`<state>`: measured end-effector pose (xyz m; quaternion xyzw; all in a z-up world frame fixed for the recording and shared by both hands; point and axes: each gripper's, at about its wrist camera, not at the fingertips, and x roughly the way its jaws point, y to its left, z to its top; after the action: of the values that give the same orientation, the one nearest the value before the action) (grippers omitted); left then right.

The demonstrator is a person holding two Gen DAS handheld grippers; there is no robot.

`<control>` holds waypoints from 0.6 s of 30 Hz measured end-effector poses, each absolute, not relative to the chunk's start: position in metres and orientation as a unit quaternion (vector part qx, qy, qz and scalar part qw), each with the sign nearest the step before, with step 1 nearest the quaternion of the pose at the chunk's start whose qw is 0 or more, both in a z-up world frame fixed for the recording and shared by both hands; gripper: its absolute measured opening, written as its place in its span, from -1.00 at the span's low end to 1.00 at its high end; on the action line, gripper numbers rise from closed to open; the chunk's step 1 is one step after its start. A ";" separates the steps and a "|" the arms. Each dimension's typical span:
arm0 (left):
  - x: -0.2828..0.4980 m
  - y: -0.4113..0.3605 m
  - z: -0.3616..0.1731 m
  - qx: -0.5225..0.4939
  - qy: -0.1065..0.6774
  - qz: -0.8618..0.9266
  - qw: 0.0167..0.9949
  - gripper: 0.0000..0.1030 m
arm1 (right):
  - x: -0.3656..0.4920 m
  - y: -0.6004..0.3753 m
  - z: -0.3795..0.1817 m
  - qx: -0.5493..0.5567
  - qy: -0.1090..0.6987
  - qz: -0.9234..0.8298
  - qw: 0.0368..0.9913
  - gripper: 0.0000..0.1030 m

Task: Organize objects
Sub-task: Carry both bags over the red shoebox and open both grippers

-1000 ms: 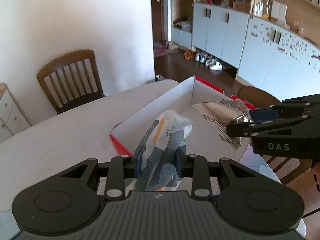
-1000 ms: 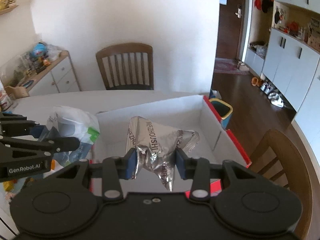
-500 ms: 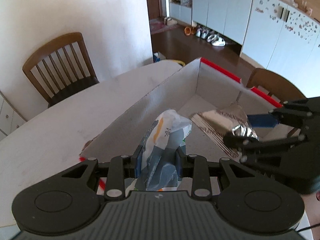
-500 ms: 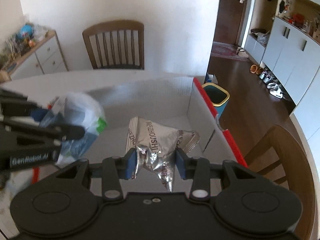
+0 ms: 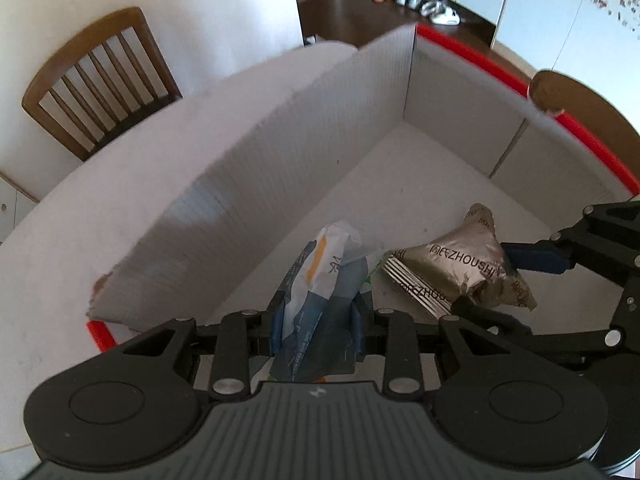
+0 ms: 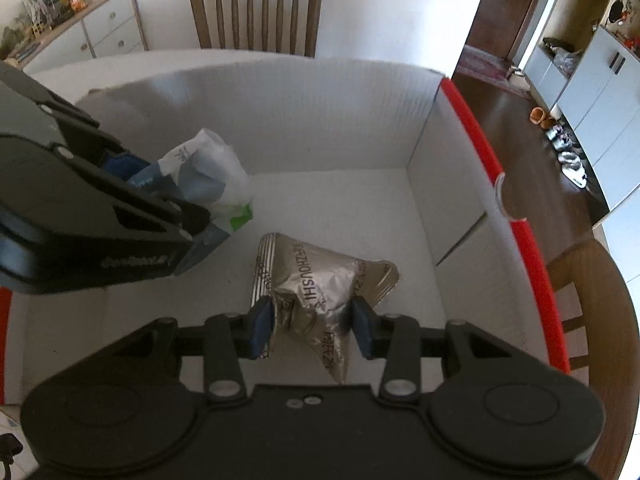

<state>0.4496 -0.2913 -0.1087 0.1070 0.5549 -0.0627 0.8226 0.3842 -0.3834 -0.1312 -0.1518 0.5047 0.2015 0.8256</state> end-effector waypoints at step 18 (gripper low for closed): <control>0.439 -0.289 -0.101 0.088 0.556 -0.055 0.824 0.19 | 0.380 -0.403 -0.103 -0.132 0.485 0.215 0.838 0.26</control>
<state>0.4386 -0.2894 -0.1015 0.0882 0.5563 -0.0548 0.8245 0.3799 -0.4025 -0.1032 -0.1323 0.4846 0.2149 0.8376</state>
